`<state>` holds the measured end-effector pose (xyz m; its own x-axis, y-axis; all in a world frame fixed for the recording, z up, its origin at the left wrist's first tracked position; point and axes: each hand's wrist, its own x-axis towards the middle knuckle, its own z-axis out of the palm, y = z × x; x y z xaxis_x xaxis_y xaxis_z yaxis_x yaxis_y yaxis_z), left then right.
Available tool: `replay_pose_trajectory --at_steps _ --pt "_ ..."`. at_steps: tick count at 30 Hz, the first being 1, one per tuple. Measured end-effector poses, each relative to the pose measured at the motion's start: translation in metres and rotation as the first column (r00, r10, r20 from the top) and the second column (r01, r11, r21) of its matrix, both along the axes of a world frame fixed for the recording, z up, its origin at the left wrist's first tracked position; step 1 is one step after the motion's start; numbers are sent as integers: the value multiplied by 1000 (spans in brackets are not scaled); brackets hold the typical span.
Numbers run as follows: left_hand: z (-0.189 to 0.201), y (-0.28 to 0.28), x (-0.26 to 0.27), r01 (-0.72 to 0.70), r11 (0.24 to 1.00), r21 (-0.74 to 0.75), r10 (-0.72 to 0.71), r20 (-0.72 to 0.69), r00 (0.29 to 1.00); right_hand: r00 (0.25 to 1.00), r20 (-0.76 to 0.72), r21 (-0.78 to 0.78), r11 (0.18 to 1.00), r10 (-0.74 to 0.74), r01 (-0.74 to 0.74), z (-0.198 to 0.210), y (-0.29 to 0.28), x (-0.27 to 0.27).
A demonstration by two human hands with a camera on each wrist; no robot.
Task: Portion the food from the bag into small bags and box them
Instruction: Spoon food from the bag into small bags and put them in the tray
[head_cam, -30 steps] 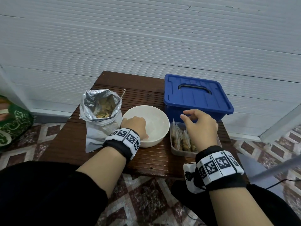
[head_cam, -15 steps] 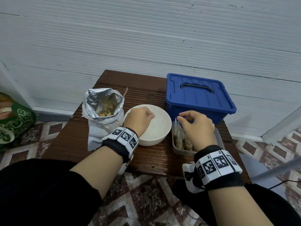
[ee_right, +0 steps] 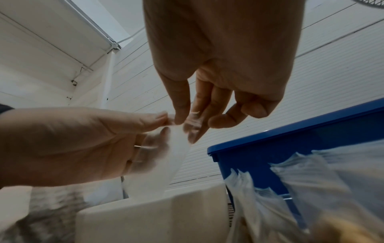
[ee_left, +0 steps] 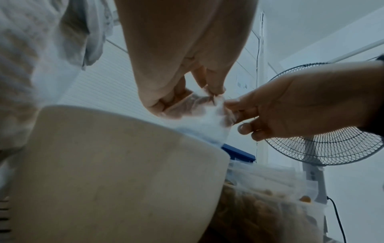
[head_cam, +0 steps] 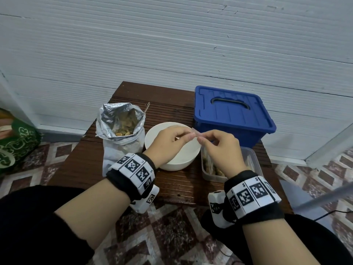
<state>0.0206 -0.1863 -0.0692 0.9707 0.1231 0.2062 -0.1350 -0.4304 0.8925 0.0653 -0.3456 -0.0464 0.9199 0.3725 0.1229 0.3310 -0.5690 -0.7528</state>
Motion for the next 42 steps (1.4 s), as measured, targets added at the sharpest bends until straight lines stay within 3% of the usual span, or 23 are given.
replay_pose_trajectory --at_steps 6,13,20,25,35,42 --pt "1 1 -5 -144 983 -114 142 -28 989 998 -57 31 999 18 -16 3 -2 -2" --pt "6 7 -7 -76 997 1 76 -70 995 993 -109 46 998 39 -34 10 -3 -5" --pt "8 12 -6 40 986 159 -31 -55 998 983 -184 69 998 29 -16 11 -3 -5" --pt "9 10 -8 47 976 215 -45 -13 999 977 -214 75 997 21 -5 7 -3 -4" --pt "5 8 -10 53 966 255 -37 -69 997 963 -241 179 970 -118 164 7 -5 -1" --pt "3 18 -7 -3 986 164 28 -145 989 952 -264 218 951 -157 218 9 -5 0"
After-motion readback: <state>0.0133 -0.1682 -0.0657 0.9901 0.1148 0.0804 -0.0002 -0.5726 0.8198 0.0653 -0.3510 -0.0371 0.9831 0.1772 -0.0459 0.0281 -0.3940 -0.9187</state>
